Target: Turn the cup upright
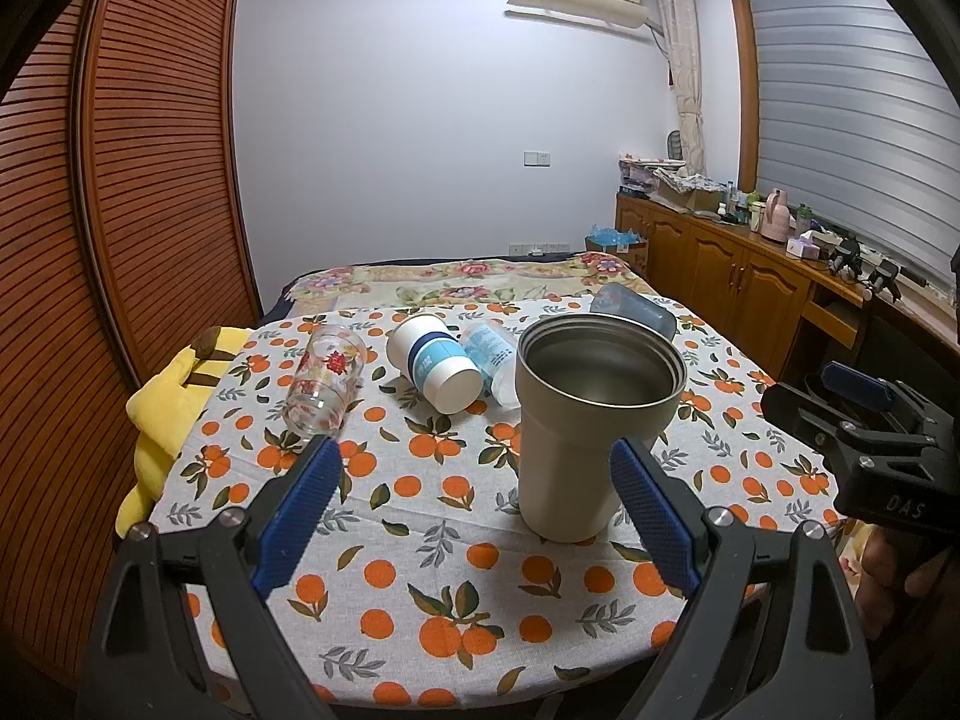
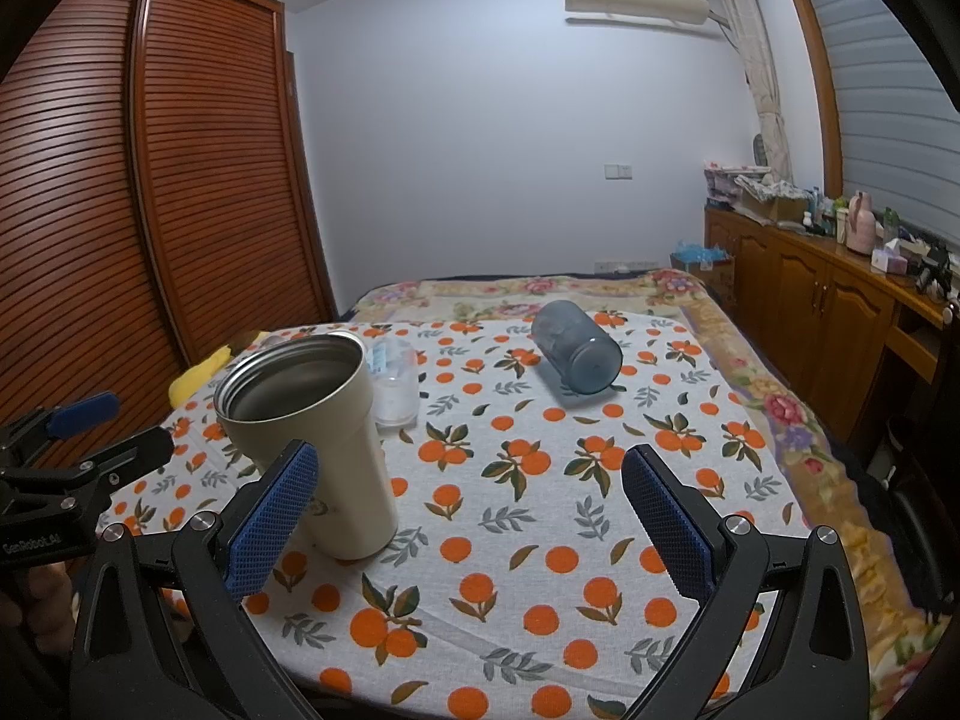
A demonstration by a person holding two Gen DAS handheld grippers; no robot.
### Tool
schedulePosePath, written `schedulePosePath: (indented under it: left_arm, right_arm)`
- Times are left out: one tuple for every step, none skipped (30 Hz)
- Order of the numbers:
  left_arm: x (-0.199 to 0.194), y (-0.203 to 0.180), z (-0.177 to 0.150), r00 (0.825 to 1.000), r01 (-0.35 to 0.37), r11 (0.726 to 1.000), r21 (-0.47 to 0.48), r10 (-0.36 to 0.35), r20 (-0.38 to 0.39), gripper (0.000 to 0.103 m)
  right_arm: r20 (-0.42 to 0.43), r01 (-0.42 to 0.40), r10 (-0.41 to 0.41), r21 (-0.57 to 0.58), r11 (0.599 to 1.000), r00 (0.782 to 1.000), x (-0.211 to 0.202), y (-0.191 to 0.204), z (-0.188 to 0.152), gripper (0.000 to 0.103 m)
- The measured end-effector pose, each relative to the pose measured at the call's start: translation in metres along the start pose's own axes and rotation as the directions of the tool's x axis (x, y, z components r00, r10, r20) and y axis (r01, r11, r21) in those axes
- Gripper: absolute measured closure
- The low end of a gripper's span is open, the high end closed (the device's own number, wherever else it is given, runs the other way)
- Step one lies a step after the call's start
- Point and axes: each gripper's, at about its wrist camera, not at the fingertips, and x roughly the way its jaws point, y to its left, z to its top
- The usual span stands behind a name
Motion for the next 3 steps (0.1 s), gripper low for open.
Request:
schedulePosePath:
  left_arm:
    - [0.0000,-0.0001,-0.0001,1.000,-0.001,1.000,0.000,0.001,-0.001,0.011]
    - [0.0000,-0.0001,-0.0001,1.000,0.000,1.000,0.000,0.000,-0.001,0.011]
    - [0.0001,-0.0001,-0.0001,1.000,-0.001,1.000,0.000,0.001,-0.001,0.011]
  right_arm:
    - [-0.001,-0.002,0.002,0.000,1.000,1.000,0.0000,0.0002,0.0000,0.000]
    - [-0.002,-0.002,0.002,-0.001,1.000,1.000,-0.0002,0.0001,0.0001,0.000]
    - [-0.001,-0.001,0.001,-0.002,1.000,1.000,-0.0005,0.0001,0.0004,0.000]
